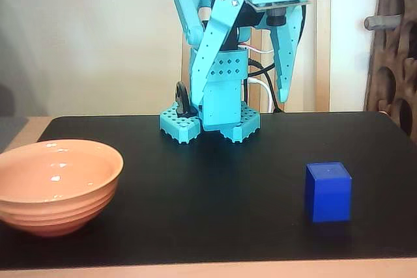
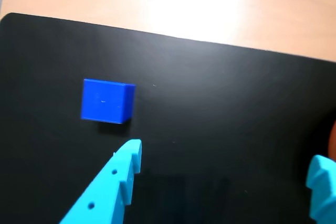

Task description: Place the blue cube in the orange bowl.

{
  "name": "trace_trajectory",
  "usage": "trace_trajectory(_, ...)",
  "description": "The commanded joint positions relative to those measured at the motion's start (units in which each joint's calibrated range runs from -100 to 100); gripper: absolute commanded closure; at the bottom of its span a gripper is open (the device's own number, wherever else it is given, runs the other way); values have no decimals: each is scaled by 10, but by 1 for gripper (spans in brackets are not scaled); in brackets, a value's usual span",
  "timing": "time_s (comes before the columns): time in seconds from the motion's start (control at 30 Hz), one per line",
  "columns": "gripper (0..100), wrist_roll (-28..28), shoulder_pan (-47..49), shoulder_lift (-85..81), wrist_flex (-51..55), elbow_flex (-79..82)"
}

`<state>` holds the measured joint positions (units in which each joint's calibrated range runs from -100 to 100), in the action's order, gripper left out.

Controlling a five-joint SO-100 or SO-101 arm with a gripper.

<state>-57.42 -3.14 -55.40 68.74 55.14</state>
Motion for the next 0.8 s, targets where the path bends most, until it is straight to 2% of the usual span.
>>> trace_trajectory(0.0,65,-4,56,35,-23,-90)
trace_trajectory(0.2,65,-15,107,81,-112,-92)
trace_trajectory(0.77,65,-99,211,168,-204,-88)
